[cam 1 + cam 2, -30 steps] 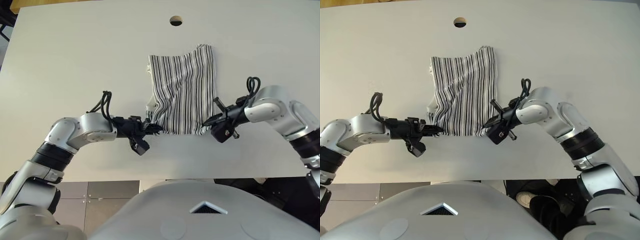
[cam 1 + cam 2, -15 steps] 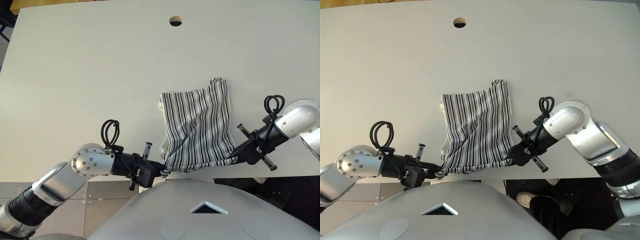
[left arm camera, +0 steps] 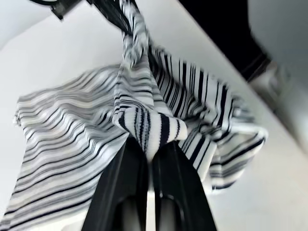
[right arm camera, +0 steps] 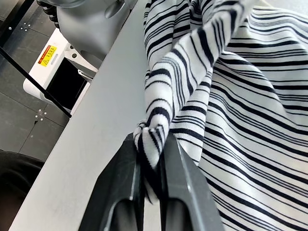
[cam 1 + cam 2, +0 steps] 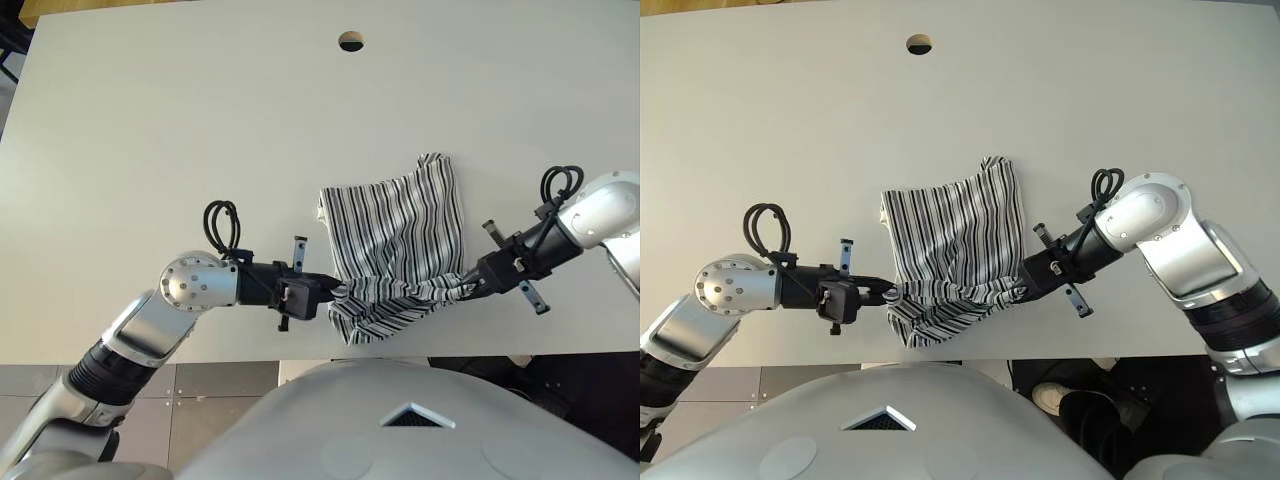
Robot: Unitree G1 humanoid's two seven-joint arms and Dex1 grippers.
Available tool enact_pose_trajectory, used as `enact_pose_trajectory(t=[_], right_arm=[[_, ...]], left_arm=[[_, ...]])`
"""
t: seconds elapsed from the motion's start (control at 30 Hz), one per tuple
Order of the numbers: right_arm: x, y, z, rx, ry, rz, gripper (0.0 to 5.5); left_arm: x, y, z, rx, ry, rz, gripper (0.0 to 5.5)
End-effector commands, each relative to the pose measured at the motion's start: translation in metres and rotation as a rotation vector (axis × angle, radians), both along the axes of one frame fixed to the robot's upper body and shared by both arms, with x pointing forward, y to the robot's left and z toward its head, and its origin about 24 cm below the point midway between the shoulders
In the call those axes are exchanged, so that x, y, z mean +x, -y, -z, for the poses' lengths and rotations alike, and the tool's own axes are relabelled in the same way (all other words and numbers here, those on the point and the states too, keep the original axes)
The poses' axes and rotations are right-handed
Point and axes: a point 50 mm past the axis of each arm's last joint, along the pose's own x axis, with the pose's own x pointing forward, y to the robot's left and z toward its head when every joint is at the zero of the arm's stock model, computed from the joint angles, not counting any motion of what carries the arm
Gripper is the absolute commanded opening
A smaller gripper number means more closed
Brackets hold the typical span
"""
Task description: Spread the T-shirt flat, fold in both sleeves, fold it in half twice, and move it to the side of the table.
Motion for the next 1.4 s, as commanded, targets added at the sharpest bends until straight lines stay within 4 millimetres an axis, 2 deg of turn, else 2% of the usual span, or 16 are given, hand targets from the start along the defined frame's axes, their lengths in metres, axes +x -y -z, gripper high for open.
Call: enact_pose_trajectory(t=[0.03, 0.27, 0.33, 0.43, 0.6, 0.77, 0.97, 1.1, 1.3, 1.4], right_arm=[[0.002, -0.002, -0.001, 0.002, 0.022, -0.001, 0.19], [0.003, -0.001, 0.003, -0.012, 0.026, 0.002, 0.19], [0.002, -0.002, 0.004, -0.011, 0.024, 0.005, 0.19], [0.002, -0.004, 0.003, -0.005, 0.022, 0.007, 0.19], [0.001, -0.008, 0.001, 0.023, 0.016, 0.023, 0.19], [-0.002, -0.012, 0.0, 0.038, 0.01, 0.041, 0.19], [-0.005, -0.017, 0.002, 0.058, -0.006, 0.06, 0.19], [-0.005, -0.017, 0.004, 0.053, -0.009, 0.063, 0.19], [-0.008, -0.019, 0.005, 0.058, -0.02, 0.058, 0.19], [-0.012, -0.018, 0.007, 0.058, -0.025, 0.068, 0.19]], left_arm=[[-0.007, -0.014, 0.01, 0.114, -0.051, 0.044, 0.74], [-0.018, -0.009, 0.006, 0.067, -0.11, 0.064, 1.83], [-0.015, -0.013, 0.003, 0.088, -0.042, 0.073, 2.13], [-0.01, -0.011, 0.004, 0.081, 0.071, 0.071, 2.13], [-0.024, 0.001, 0.027, 0.107, 0.204, 0.137, 2.13], [-0.037, 0.001, 0.042, 0.169, 0.178, 0.193, 2.13], [-0.049, -0.006, 0.041, 0.238, 0.046, 0.307, 2.13], [-0.036, -0.014, 0.023, 0.258, 0.082, 0.317, 2.13], [0.002, -0.025, -0.007, 0.267, 0.231, 0.226, 2.13], [0.011, -0.027, -0.013, 0.268, 0.261, 0.223, 2.13]])
